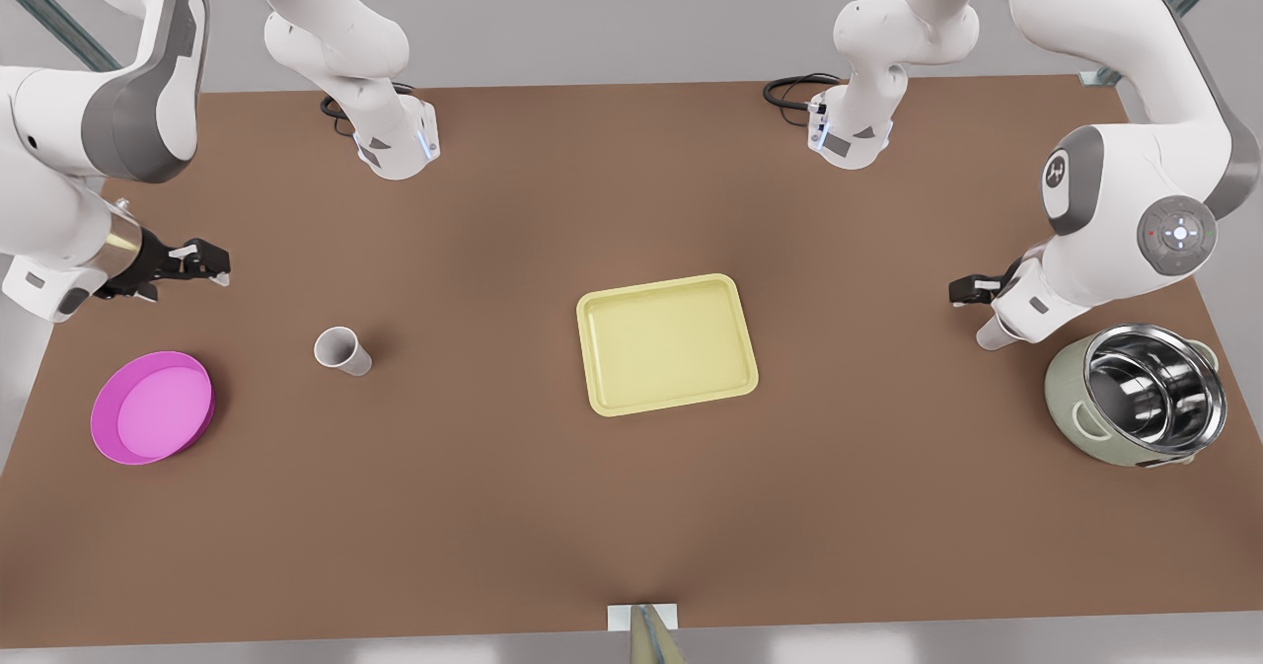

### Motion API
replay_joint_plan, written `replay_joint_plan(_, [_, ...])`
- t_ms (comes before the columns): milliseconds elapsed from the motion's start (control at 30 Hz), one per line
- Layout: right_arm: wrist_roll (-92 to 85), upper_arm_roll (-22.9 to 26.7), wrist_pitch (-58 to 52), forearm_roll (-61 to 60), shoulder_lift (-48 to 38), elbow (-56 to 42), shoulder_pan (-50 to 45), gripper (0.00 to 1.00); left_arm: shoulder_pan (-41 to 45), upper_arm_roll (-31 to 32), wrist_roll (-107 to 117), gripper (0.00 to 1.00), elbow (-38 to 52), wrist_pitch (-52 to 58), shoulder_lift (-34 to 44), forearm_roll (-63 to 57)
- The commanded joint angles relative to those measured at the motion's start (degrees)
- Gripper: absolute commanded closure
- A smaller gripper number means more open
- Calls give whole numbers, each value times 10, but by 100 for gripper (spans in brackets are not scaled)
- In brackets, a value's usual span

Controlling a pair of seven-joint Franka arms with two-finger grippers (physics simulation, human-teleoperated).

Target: Use both arms to respectively pick up the white IKEA cups from the middle-left and middle-right positions, then place the white IKEA cups onto the middle-middle tray, ensuring that the cups remain upright and do not tip over

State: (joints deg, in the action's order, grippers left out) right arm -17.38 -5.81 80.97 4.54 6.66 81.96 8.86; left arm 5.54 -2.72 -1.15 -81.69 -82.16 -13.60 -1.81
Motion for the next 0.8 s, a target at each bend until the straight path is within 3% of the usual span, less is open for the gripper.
replay_joint_plan(0, [-13,0,6,2,0,0,0,0,0,0,-9,0,-1,-1,1,0])
replay_joint_plan(67, [-12,0,6,0,2,2,-1,0,-13,-5,-12,0,-45,-13,2,1])
replay_joint_plan(200, [-12,-2,82,-6,67,9,-2,0,-18,-69,-38,0,-214,-304,-14,0])
replay_joint_plan(467, [-11,-2,321,-16,70,179,2,0,-81,-85,-55,0,-266,-404,-67,0])
replay_joint_plan(767, [-11,1,444,-16,41,329,15,0,-96,-90,-55,0,-342,-400,-71,-2])
